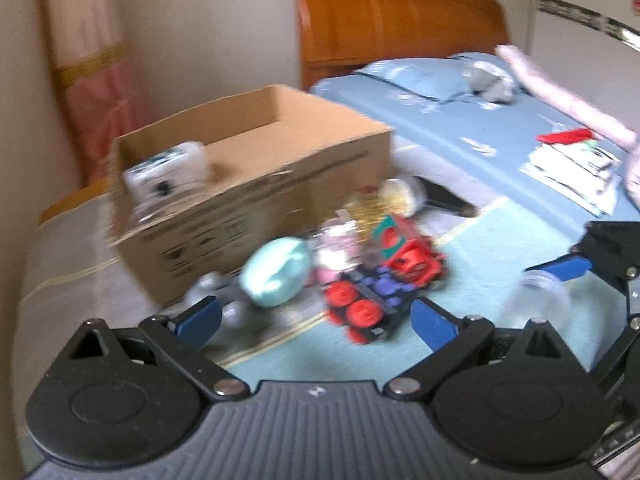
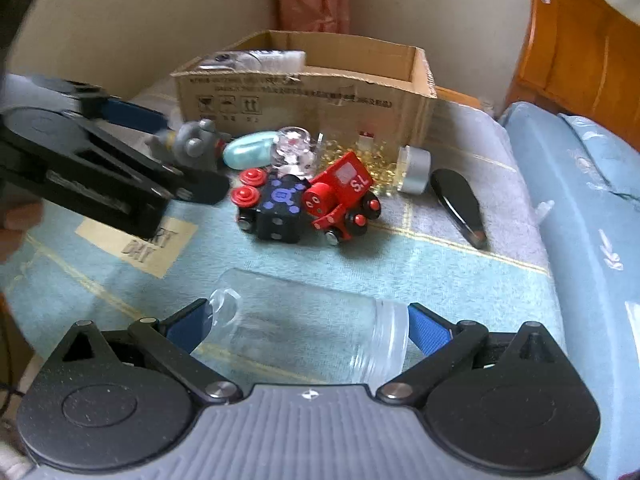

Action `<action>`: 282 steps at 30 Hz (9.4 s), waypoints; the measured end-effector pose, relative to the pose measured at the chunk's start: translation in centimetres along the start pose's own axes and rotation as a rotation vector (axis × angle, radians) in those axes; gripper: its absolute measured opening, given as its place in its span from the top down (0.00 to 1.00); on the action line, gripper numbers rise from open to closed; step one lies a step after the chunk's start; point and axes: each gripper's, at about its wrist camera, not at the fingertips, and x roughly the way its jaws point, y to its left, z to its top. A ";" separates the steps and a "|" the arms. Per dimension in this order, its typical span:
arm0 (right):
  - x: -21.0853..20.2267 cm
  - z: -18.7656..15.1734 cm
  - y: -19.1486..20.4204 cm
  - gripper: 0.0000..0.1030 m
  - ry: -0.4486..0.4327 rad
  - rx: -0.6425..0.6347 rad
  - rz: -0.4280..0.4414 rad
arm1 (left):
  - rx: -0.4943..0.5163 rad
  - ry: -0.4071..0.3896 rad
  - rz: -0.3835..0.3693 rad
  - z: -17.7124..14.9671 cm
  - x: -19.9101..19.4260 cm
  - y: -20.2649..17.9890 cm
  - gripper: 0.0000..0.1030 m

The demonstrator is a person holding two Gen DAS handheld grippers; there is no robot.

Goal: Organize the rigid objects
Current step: 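Grasp the clear jar with the right gripper while the left gripper grasps the black red-wheeled block, then carry the block with the left gripper into the box while the right gripper drops the jar there, then move the right gripper toward the red S.L toy train while the left gripper returns to the blanket, then grasp the red train with the right gripper while the left gripper grasps the grey elephant toy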

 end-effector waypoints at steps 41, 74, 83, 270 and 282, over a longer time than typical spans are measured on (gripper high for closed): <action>-1.4 -1.8 0.1 0.00 -0.008 -0.040 0.015 | -0.037 0.161 -0.066 -1.8 2.7 -1.0 0.34; -0.1 -0.3 -1.3 0.09 0.016 -0.182 0.041 | 0.191 0.198 -0.143 -2.0 1.7 -1.4 0.50; -0.1 -0.3 -1.2 0.10 0.027 -0.184 0.043 | 0.214 0.218 -0.183 -1.8 1.6 -1.3 0.51; 7.0 4.4 -2.1 0.18 -0.058 0.087 -0.060 | -0.394 0.114 0.329 -2.7 3.5 7.2 0.26; 6.9 5.0 -1.7 0.47 -0.060 0.041 -0.072 | -0.392 0.110 0.316 -2.5 3.5 7.4 0.29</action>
